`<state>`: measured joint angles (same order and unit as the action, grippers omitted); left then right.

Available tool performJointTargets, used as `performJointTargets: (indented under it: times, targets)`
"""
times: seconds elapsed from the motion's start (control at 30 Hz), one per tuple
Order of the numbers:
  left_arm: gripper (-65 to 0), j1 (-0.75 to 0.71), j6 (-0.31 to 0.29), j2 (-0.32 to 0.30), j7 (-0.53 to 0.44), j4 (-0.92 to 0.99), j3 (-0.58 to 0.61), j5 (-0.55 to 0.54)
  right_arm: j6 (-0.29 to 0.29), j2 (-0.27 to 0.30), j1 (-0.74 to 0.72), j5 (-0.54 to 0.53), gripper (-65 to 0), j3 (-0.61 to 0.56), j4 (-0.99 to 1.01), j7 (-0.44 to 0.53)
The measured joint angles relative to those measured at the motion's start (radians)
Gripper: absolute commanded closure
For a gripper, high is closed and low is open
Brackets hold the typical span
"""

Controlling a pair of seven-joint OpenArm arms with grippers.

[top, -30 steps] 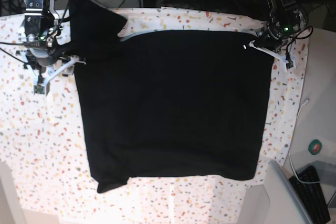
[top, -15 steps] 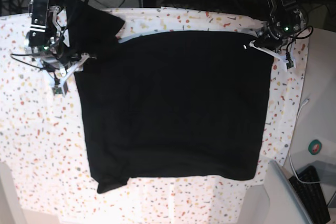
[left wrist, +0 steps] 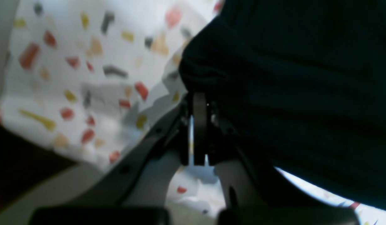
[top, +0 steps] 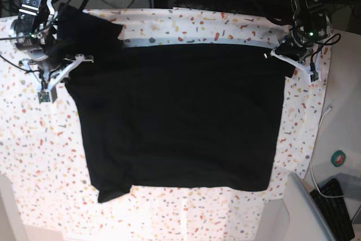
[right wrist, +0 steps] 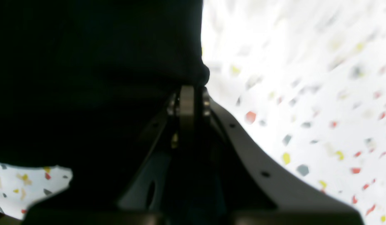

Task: Layout the t-shirt on the table in an organized manner, then fold the t-shirt properly
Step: 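Lift the shirt with both grippers and shake it flat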

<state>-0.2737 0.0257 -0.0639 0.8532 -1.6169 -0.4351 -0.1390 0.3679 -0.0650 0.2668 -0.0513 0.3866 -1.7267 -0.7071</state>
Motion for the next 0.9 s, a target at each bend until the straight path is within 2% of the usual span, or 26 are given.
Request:
performJointTargets:
  times: [0.1,0.23,0.37,0.47,0.57,0.67,0.77,0.9]
  targets:
    - [0.0,0.043,0.002,-0.017,0.0,-0.005,0.135,0.005,0.0,0.014,-0.024,0.012,0.0,0.003,0.033,-0.022]
    - [0.0,0.159,0.0,-0.006,0.001,0.016,0.285,-0.004,-0.004,0.103,-0.166,0.008,0.0,0.007,0.164,-0.015]
    - [0.0,0.354,0.0,-0.002,0.008,0.122,0.362,0.003,-0.001,0.192,-0.367,0.011,0.0,0.002,0.383,-0.02]
    - [0.0,0.554,0.002,0.02,0.007,0.235,0.401,0.005,0.012,0.27,-0.546,0.005,0.0,-0.007,0.551,-0.019]
    - [0.0,0.76,0.003,0.059,0.011,0.33,0.427,0.002,0.008,0.344,-0.734,0.011,0.0,-0.006,0.62,-0.018]
    - [0.0,0.949,0.003,0.109,0.011,0.37,0.414,-0.008,0.01,0.404,-0.896,0.006,0.0,-0.009,0.616,-0.011]
    - [0.0,1.114,0.001,0.131,0.003,0.371,0.414,-0.014,0.01,0.467,-1.033,0.009,0.0,-0.086,0.616,-0.016]
    - [0.0,1.207,0.001,0.154,-0.009,0.311,0.412,-0.011,0.011,0.51,-1.12,0.008,0.0,-0.18,0.554,-0.023]
